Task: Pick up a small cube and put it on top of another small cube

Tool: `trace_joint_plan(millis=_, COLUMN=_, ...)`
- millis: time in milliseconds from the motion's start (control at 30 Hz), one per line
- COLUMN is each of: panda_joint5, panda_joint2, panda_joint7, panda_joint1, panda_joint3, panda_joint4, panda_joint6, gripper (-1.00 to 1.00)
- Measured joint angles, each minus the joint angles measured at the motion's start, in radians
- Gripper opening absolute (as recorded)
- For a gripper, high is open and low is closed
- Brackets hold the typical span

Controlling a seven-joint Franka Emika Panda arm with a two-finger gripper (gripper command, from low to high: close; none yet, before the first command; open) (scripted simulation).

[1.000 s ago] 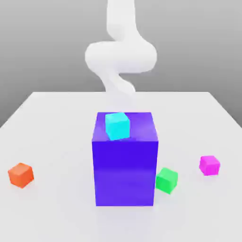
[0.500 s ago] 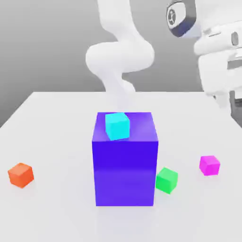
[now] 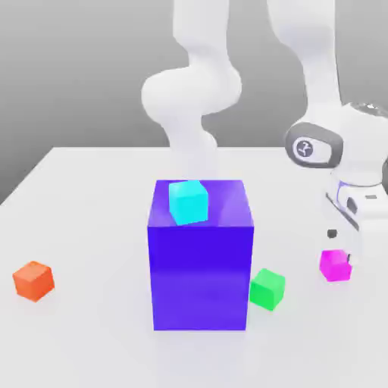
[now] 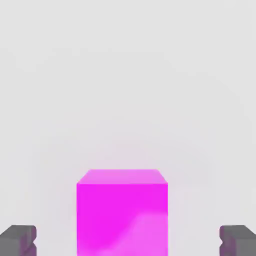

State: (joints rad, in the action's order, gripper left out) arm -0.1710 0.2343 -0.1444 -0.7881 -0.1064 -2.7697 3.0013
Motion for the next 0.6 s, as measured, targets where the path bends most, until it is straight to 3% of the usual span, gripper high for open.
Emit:
trace_joint_plan(millis=33, panda_joint5=-0.013, panda_joint2=0.036, panda_joint7=-0.011, panda_joint1=-0.024, panda_joint3=0.027, panda_joint4=0.007, panda_joint6=0.029, gripper=0.00)
trace_joint_plan(millis=67, panda_joint5=-0.020, panda_joint2=0.061, panda_joint7=-0.017, panda_joint1=-0.041, panda_joint3=0.045, panda_joint4=0.012, panda_joint6=0.050, gripper=-1.00)
trace_joint_plan(millis=333, panda_joint5=-0.016, panda_joint2=0.039, panda_joint7=-0.013, panda_joint1=-0.030, panda_joint3=0.033, panda_joint4=0.007, panda_joint6=0.030, gripper=-1.00)
trace_joint_plan(millis=500, panda_joint5=0.103, panda_joint2=-0.131, panda_joint7=0.076, panda_joint1=0.014, panda_joint3=-0.040, panda_joint4=-0.027, panda_joint6=-0.104, gripper=-1.00)
trace_joint_plan(millis=600, panda_joint5=0.148, panda_joint2=-0.240, panda_joint7=0.151, panda_joint1=0.090, panda_joint3=0.000, panda_joint4=-0.063, panda_joint6=-0.176, gripper=-1.00)
